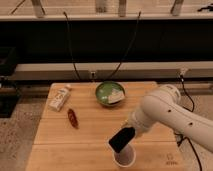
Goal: Place the eraser in the ceramic cup
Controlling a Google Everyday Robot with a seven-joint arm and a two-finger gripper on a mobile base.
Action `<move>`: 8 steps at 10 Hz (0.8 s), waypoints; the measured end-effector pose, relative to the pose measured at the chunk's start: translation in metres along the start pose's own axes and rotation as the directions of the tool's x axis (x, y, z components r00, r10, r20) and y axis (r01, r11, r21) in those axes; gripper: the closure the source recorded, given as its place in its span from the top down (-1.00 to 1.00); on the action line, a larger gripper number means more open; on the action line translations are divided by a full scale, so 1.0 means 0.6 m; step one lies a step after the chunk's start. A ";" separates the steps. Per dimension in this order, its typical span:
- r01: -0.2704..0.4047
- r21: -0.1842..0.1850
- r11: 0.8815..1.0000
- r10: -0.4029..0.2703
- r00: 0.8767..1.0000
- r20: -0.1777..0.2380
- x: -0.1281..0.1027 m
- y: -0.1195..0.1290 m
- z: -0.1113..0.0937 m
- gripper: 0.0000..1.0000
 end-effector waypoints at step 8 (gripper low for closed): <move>0.274 0.131 0.953 -0.277 0.961 0.006 -0.020 0.037 0.000 -1.00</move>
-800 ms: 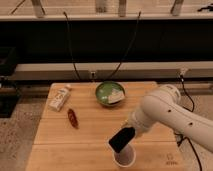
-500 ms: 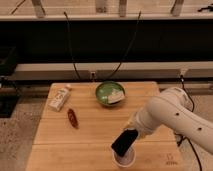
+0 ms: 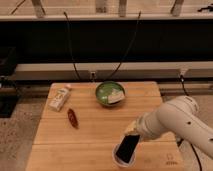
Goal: Place the eraser in the ceramic cup
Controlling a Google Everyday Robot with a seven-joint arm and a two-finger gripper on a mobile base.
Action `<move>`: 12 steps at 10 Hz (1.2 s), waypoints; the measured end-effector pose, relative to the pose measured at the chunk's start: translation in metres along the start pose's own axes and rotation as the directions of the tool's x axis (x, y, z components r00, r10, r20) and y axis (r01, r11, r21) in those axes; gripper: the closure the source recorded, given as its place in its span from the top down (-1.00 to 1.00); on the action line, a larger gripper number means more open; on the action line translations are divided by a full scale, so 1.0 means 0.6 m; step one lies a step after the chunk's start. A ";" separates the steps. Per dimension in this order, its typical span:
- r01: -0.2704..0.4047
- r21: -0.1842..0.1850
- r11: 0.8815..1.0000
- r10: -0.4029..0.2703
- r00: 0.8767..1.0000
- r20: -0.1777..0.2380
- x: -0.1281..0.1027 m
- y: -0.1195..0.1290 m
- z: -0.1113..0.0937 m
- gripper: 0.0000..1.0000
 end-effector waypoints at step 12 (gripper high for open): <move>0.073 0.116 0.991 -0.057 0.990 -0.129 0.044 -0.010 0.027 -1.00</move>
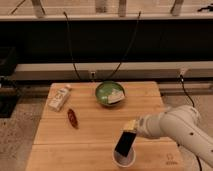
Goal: Place the eraser in the ceramic cup
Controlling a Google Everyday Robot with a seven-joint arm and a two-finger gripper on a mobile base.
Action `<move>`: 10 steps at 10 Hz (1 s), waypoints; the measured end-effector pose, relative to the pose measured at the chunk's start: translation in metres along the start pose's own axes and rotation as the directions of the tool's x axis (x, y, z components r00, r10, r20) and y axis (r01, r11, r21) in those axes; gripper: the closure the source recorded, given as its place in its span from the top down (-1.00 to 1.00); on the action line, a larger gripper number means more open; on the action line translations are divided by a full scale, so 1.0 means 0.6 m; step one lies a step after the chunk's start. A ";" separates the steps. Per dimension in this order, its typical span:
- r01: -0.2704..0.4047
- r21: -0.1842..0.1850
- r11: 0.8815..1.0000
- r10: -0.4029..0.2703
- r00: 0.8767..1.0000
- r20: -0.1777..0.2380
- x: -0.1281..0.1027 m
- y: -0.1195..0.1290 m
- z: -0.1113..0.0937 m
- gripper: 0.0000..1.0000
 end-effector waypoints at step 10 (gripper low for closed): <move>0.018 0.023 1.000 -0.018 1.000 -0.001 -0.031 0.000 -0.016 0.59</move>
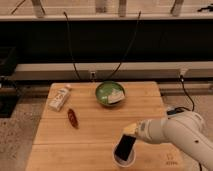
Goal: Place the eraser in the ceramic cup
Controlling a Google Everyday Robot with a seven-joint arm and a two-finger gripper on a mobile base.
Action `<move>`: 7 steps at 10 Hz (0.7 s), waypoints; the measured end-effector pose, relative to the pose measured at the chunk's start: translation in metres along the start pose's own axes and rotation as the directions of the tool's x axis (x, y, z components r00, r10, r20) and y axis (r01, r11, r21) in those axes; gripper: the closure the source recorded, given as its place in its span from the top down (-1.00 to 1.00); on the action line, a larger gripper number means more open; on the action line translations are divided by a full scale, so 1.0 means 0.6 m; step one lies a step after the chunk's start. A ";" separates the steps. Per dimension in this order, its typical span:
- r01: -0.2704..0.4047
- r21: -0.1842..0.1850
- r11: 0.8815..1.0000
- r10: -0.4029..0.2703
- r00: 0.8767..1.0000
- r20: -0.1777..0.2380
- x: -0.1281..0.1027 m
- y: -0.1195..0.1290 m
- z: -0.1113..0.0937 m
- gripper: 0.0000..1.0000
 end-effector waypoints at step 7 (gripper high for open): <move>-0.006 0.002 1.000 0.006 1.000 0.019 -0.006 0.006 0.005 0.60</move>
